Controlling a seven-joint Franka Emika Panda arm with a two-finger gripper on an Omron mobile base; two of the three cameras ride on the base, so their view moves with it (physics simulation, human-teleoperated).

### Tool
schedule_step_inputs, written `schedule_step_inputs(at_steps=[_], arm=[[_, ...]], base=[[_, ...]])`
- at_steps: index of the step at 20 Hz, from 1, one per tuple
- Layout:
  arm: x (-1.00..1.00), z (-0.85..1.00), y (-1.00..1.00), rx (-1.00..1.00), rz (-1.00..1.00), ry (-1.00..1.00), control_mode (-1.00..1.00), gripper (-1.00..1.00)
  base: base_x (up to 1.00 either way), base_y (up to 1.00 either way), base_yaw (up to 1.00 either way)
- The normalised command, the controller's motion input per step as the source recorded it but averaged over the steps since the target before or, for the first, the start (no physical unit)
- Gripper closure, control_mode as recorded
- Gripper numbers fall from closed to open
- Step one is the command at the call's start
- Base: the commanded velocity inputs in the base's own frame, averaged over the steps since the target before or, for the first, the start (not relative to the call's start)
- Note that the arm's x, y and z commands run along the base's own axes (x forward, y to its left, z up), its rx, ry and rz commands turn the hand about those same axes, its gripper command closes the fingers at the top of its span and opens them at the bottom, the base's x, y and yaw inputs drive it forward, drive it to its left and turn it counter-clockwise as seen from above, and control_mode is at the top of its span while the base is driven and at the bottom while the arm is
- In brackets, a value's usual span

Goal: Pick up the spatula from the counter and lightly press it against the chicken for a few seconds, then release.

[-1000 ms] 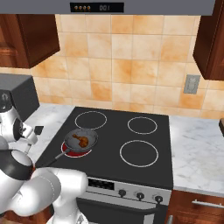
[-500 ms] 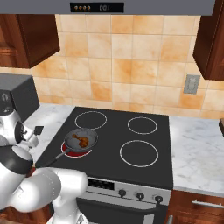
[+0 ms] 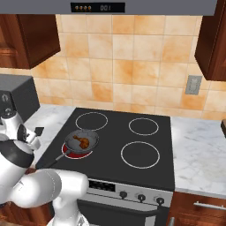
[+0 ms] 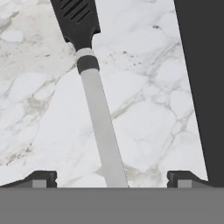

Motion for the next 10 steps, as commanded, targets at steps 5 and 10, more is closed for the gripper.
schedule_step_inputs(at_steps=[5,10], arm=[[0.09,-0.11,0.00,0.00,0.00,0.03,-1.00,-1.00],[0.08,-0.10,0.00,0.00,0.00,0.02,-1.00,-1.00]], base=[[0.00,0.00,0.00],[0.00,0.00,0.00]])
